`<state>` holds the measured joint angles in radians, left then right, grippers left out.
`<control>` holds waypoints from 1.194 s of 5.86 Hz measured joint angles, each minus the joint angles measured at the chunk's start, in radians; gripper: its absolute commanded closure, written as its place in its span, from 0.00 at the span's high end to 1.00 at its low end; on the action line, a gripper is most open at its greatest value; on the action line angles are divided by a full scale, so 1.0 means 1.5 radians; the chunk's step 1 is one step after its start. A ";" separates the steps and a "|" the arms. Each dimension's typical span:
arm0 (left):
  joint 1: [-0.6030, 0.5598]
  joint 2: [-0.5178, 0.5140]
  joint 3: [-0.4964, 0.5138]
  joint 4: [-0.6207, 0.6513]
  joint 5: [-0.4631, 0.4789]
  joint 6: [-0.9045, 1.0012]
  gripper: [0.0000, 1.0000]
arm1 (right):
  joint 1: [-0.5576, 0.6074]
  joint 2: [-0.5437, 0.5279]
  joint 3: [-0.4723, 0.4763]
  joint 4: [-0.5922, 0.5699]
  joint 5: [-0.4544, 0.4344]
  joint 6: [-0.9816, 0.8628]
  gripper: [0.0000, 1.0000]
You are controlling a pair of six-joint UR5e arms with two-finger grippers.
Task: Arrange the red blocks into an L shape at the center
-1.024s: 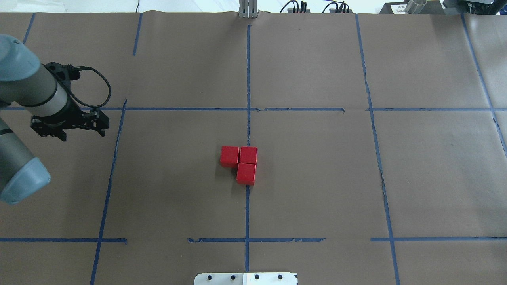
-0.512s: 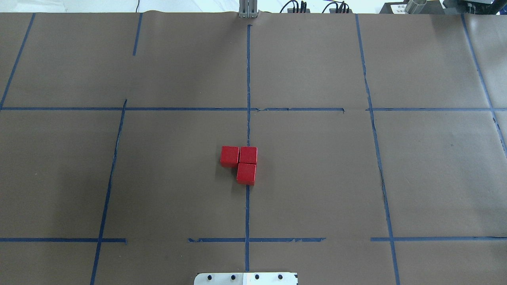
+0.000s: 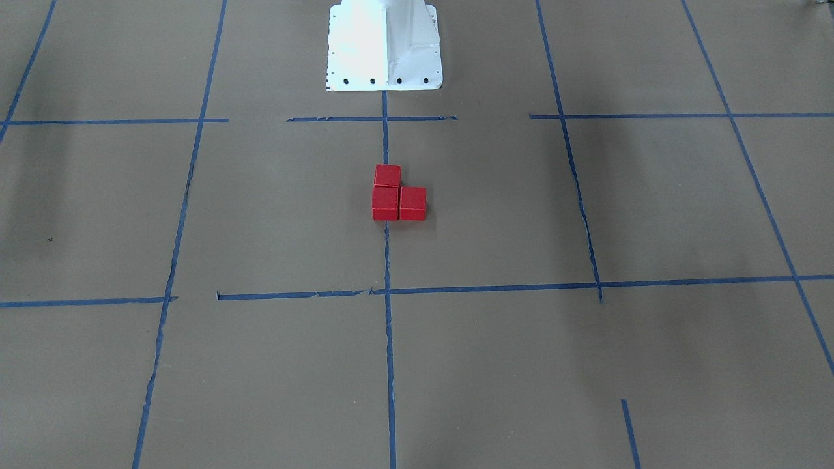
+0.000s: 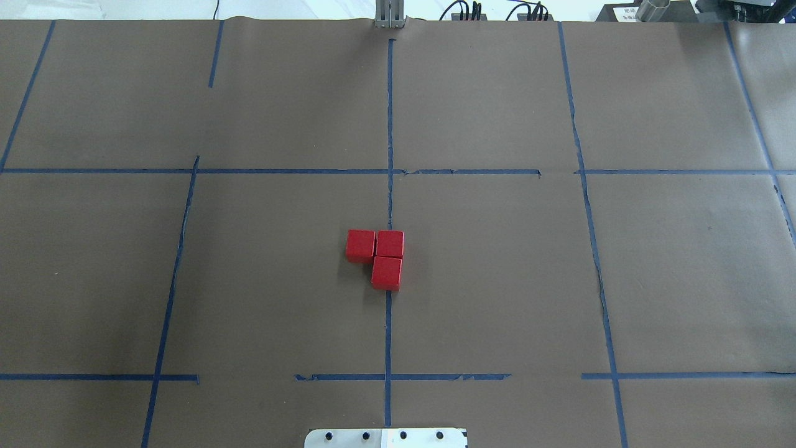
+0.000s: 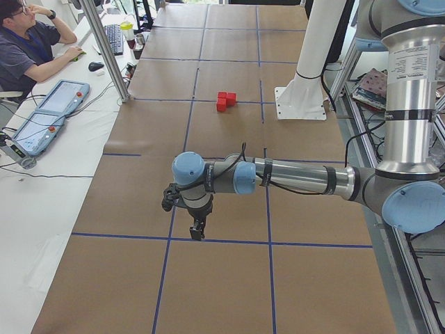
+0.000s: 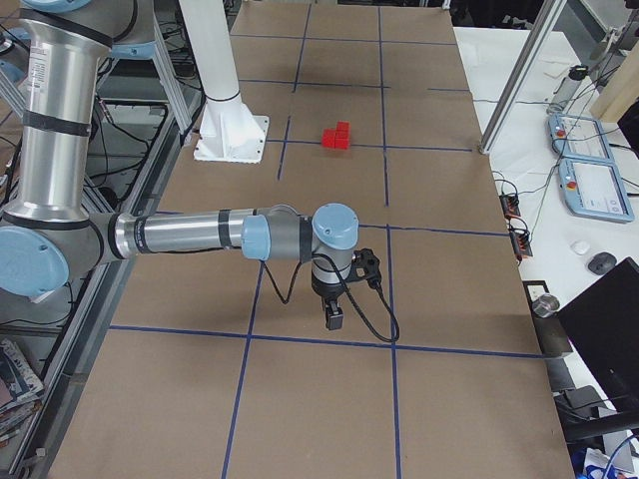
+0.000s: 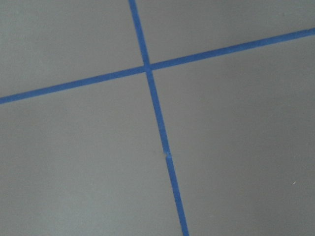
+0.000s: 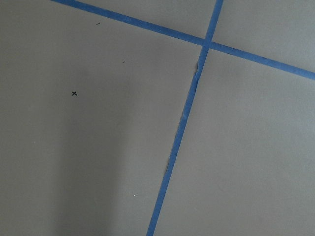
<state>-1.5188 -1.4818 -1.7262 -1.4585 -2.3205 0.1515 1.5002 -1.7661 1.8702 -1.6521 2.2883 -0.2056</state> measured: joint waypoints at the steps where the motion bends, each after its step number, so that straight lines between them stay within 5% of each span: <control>1: -0.004 0.007 0.000 -0.001 -0.002 -0.018 1.00 | 0.000 0.000 0.001 0.000 0.000 0.000 1.00; 7: 0.000 0.006 -0.011 0.006 0.008 -0.044 1.00 | -0.001 0.000 -0.004 0.000 0.000 0.002 0.99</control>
<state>-1.5185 -1.4734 -1.7431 -1.4490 -2.3079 0.0858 1.4988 -1.7661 1.8635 -1.6521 2.2883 -0.2022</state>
